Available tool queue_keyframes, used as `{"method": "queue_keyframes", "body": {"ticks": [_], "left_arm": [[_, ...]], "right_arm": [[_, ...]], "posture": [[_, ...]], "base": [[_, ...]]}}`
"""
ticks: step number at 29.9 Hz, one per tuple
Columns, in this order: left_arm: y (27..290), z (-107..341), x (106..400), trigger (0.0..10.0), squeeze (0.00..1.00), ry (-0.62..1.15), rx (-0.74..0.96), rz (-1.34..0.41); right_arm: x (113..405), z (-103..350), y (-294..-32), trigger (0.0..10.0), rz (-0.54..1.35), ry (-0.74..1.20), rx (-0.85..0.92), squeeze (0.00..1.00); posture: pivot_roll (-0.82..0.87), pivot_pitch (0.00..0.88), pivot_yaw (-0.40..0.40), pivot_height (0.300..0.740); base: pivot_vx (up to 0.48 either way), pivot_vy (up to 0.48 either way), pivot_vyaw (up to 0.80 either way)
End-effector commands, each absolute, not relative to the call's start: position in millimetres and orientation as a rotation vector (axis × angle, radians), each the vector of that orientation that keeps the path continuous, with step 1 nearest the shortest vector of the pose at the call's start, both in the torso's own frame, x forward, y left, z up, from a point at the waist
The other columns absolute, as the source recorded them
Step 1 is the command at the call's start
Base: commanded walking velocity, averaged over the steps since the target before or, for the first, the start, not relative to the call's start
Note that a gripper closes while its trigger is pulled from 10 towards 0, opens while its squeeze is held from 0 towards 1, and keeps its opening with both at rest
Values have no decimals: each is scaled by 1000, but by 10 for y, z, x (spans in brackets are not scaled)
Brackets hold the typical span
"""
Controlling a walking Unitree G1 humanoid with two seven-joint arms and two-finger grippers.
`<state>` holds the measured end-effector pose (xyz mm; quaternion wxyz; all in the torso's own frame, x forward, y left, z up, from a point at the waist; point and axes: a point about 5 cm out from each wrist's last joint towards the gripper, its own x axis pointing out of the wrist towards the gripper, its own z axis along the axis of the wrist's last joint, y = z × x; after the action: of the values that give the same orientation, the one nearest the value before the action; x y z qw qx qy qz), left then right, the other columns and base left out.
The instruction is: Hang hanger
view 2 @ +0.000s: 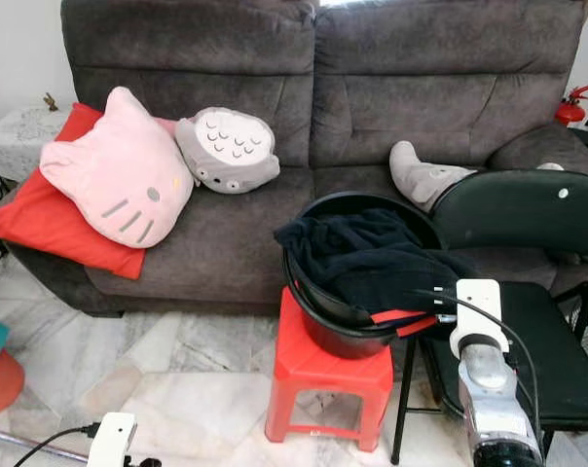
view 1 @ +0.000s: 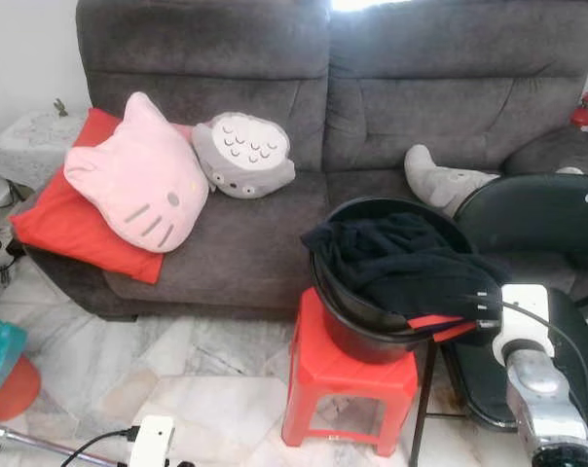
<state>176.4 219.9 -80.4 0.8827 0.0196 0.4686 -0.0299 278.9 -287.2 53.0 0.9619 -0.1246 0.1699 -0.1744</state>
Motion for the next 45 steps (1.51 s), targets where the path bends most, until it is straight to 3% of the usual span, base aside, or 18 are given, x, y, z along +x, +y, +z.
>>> {"method": "queue_keyframes", "body": {"ticks": [1, 6, 7, 9, 33, 42, 43, 44, 45], "left_arm": [[2224, -806, 1749, 10000, 0, 987, 65, -70], [2228, -805, 1750, 10000, 0, 987, 67, -67], [2230, -805, 1749, 10000, 0, 987, 67, -67], [2231, -805, 1750, 10000, 0, 987, 68, -68], [2232, -804, 1750, 10000, 0, 987, 74, -73], [2231, -801, 1756, 10000, 0, 986, 80, -74], [2230, -801, 1757, 10000, 0, 985, 79, -74], [2229, -801, 1758, 10000, 0, 984, 77, -72], [2229, -801, 1759, 10000, 0, 983, 76, -69]], "right_arm": [[2806, 531, -2883, 10000, -369, 336, -228, 0], [2827, 558, -2919, 10000, -378, 314, -231, 0], [2832, 564, -2922, 39, -375, 308, -233, 0], [2839, 571, -2926, 0, -373, 300, -237, 0], [2929, 634, -2864, 0, -337, 252, -285, 0], [3249, 1187, -2857, 157, -315, 81, -336, 0], [3280, 1247, -2849, 4235, -313, 61, -347, 0], [3322, 1332, -2838, 10000, -311, 34, -358, 0], [3396, 1497, -2814, 10000, -306, -18, -372, 0]], "posture": [[-62, 0, 12, 740], [-60, 0, 11, 740], [-61, 0, 12, 740], [-61, 0, 12, 740], [-56, 0, 10, 740], [-53, 0, 7, 740], [-49, 0, 6, 740], [-46, 0, 4, 740], [-43, 0, 3, 740]], "base": [[0, 0, 0], [0, 0, 0], [0, 0, 0], [0, 0, 0], [0, 0, 0], [0, 0, 0], [0, 0, 0], [0, 0, 0], [0, 0, 0]]}}
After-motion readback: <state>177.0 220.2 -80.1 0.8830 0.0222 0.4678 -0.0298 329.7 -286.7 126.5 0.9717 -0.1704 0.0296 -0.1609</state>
